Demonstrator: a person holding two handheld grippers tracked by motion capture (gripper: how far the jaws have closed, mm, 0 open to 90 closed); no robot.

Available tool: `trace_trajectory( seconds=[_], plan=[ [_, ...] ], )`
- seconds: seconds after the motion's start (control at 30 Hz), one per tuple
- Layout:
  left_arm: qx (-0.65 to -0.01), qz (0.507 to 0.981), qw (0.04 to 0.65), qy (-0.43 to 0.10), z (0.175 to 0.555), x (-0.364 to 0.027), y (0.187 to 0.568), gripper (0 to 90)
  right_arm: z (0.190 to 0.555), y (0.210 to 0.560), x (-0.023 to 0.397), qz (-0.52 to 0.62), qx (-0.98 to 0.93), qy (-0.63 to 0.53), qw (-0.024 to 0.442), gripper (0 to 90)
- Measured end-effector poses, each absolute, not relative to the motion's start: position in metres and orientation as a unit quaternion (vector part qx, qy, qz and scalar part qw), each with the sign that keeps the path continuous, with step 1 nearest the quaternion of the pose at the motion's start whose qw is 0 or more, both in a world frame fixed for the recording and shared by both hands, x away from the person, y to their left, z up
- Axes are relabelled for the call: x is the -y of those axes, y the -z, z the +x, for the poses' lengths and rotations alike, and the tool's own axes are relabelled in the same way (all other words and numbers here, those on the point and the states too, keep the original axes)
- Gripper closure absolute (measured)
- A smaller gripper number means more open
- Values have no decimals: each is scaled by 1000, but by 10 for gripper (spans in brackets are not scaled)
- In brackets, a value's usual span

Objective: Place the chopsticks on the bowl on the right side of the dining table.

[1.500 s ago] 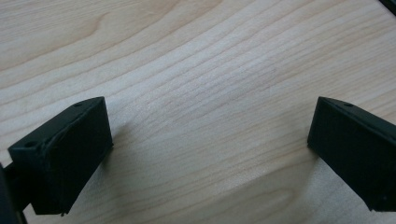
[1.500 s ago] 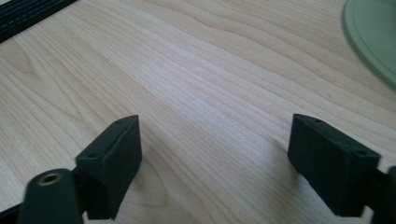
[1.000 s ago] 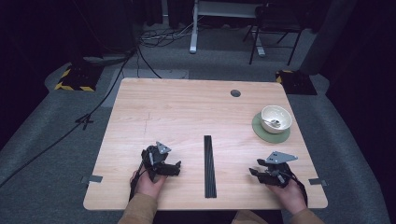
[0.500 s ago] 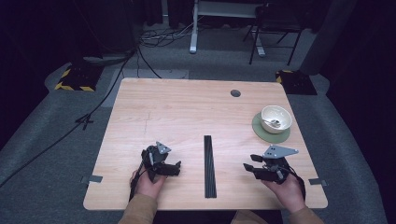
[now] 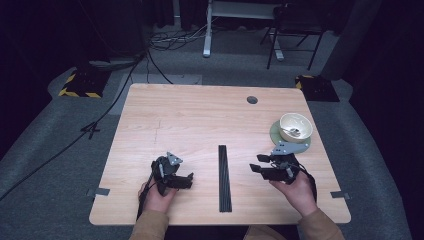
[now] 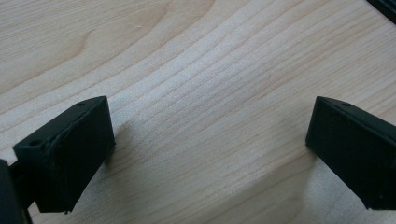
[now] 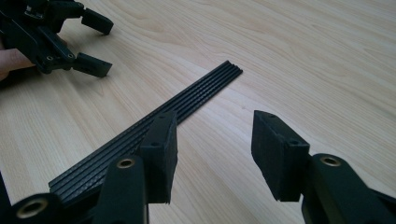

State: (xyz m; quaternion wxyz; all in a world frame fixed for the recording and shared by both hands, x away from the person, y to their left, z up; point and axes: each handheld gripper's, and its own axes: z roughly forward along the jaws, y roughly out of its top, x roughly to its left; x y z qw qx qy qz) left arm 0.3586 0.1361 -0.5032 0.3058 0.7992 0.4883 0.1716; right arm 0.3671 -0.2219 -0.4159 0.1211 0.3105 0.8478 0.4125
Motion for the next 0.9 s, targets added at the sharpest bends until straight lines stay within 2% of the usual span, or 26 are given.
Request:
trace_trajectory(
  seconds=[0.4, 0.6, 0.9],
  plan=[
    [-489, 799, 305, -172, 359, -137, 503, 19, 386, 437, 176, 306, -858, -398, 110, 536],
    [-488, 800, 305, -172, 360, -137, 503, 18, 381, 455, 161, 308, -867, -382, 89, 540],
    [-489, 798, 306, -173, 360, -137, 503, 16, 374, 475, 153, 301, -877, -363, 91, 541]
  ],
)
